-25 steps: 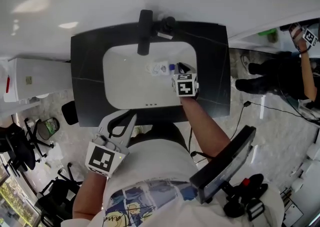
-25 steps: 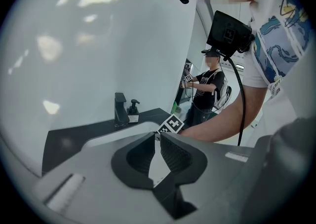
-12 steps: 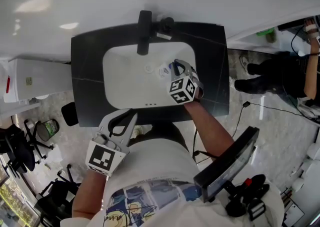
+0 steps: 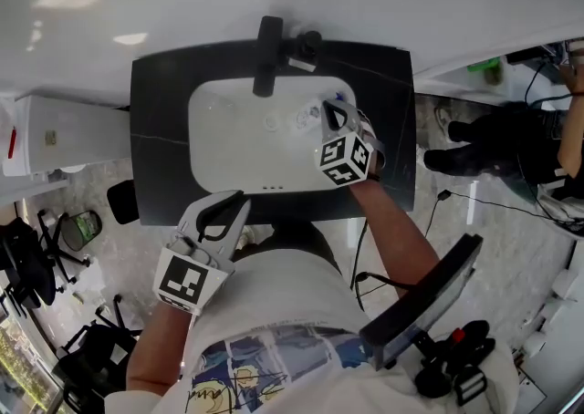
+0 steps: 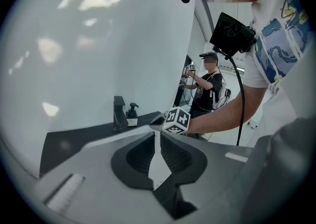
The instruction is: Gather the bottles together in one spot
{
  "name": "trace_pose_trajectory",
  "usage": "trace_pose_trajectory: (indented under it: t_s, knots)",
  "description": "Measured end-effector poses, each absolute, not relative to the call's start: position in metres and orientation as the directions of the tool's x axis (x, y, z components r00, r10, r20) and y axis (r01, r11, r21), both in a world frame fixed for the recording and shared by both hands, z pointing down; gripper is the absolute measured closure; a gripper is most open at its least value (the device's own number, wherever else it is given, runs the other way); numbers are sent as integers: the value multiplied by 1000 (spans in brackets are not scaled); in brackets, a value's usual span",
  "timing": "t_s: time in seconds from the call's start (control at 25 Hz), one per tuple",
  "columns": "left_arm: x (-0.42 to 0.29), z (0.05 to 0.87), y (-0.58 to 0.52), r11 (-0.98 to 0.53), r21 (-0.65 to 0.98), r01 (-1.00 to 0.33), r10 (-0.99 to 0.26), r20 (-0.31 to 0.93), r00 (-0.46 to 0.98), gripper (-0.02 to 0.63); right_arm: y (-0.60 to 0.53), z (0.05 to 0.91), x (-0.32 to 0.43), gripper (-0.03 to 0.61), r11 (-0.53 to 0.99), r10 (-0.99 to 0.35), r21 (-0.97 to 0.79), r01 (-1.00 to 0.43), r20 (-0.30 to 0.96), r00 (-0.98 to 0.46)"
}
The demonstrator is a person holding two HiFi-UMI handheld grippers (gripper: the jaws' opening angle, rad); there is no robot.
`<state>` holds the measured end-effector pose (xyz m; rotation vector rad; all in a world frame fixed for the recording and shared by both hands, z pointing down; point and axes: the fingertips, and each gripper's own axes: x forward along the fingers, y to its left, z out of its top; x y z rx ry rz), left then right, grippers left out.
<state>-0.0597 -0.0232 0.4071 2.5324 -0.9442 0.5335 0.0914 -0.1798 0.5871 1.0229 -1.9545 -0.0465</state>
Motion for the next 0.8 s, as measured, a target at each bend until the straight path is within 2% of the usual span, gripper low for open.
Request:
trace_pose_trajectory:
  t_s: [0.24, 0.4, 0.52, 0.64, 0.8]
  knots:
    - [-59, 407, -20, -695, 213, -687, -542, 473, 695, 579, -157, 609, 109, 581, 669, -606, 315, -673, 755, -250]
    - [-64, 411, -16, -699, 206, -685, -532, 490, 690, 579, -148, 622, 96, 578, 600, -546, 105, -793, 779, -310]
    - [-67, 409, -14, -689, 213, -693, -537, 493, 685, 578, -148, 642, 86, 576, 488, -505, -78, -870, 787, -354]
    - [-67, 402, -13, -670, 226, -707, -545, 497, 675, 578, -146, 659, 76, 535, 306, -485, -290, -907, 772, -411]
    - [-71, 396, -11, -656, 218, -722, -553, 513, 657, 578, -146, 677, 63, 485, -7, -500, -568, -823, 715, -489]
